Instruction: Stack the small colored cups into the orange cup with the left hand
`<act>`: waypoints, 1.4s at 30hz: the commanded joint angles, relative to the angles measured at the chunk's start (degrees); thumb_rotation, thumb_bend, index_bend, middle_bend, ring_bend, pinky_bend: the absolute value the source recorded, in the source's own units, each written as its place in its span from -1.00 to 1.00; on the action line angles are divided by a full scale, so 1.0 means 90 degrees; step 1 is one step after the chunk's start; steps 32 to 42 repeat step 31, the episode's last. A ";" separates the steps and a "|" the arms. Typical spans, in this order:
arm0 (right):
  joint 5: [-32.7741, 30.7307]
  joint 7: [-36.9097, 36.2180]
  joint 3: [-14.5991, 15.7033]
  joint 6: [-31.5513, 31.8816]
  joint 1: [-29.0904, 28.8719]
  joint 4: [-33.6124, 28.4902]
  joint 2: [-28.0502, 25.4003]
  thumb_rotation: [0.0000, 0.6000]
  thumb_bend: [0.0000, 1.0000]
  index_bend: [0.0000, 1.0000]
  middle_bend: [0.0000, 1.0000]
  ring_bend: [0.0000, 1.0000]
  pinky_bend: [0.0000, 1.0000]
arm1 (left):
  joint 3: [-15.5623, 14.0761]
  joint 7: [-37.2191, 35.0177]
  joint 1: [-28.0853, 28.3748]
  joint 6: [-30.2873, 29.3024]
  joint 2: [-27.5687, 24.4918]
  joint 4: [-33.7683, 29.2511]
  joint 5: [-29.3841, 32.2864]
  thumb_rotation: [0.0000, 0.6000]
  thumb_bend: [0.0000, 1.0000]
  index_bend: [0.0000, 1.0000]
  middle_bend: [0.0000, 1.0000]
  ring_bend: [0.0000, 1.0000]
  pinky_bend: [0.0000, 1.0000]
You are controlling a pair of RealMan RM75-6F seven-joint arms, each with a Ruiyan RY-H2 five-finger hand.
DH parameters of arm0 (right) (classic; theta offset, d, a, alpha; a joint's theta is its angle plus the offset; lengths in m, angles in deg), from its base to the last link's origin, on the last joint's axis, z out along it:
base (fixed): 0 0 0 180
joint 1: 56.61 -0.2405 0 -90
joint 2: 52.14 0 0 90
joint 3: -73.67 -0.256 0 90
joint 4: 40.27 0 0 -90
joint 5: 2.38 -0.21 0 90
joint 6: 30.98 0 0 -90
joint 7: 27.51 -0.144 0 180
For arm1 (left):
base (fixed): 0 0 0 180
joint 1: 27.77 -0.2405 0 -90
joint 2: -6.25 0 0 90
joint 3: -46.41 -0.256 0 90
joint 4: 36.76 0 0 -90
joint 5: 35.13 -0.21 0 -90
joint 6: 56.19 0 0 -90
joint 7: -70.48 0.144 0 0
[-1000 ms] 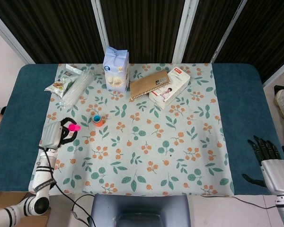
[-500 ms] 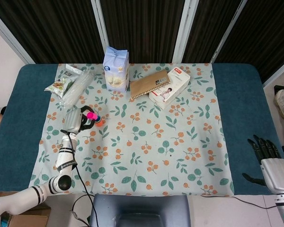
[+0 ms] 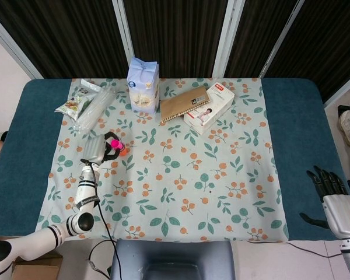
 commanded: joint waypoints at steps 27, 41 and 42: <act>0.0194 0.0320 0.0057 0.0053 -0.0007 -0.0042 0.0181 1.00 -0.75 -1.00 -1.00 -1.00 -0.99 | -0.3715 -0.1712 -0.4183 -0.4508 -0.3888 -0.3090 -0.5372 1.00 -0.22 -1.00 -1.00 -1.00 -0.83; 0.0219 0.0412 0.0059 0.0062 -0.0013 0.0001 0.0254 1.00 -0.75 -1.00 -1.00 -1.00 -0.99 | -0.3619 -0.1720 -0.4222 -0.4377 -0.3869 -0.3041 -0.5270 1.00 -0.22 -1.00 -1.00 -1.00 -0.83; 0.0219 0.0412 0.0059 0.0062 -0.0013 0.0001 0.0254 1.00 -0.75 -1.00 -1.00 -1.00 -0.99 | -0.3619 -0.1720 -0.4222 -0.4377 -0.3869 -0.3041 -0.5270 1.00 -0.22 -1.00 -1.00 -1.00 -0.83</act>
